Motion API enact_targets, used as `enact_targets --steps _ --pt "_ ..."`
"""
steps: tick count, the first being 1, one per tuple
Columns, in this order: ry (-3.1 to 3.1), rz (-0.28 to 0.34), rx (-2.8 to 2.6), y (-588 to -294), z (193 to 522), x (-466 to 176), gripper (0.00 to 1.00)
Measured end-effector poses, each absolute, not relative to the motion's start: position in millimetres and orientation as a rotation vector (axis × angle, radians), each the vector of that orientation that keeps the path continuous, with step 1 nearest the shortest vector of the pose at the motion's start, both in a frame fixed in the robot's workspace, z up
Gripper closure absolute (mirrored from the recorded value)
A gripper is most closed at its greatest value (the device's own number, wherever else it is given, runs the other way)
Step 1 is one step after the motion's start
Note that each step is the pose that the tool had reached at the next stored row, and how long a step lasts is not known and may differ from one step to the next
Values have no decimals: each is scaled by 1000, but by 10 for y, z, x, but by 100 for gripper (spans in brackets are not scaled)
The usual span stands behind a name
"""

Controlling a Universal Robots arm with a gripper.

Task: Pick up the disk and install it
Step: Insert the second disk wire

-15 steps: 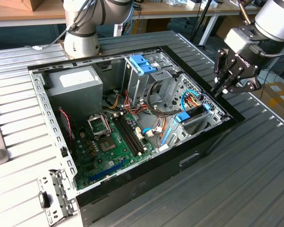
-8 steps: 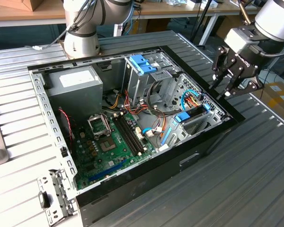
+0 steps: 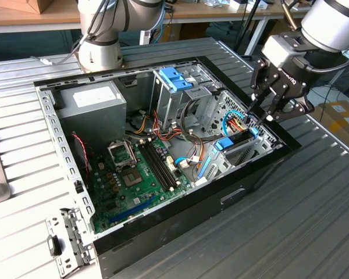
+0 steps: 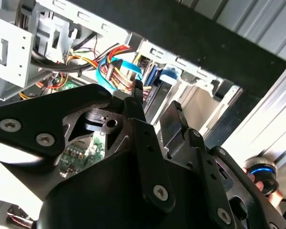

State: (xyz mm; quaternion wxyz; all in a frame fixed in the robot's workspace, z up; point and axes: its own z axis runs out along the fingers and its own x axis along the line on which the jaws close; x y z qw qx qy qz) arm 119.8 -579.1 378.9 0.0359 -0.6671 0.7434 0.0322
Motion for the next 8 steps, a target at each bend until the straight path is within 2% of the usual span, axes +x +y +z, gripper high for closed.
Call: enact_targets --steps 8 --pt "2284 99 -2049 -5791 3728 1129 58"
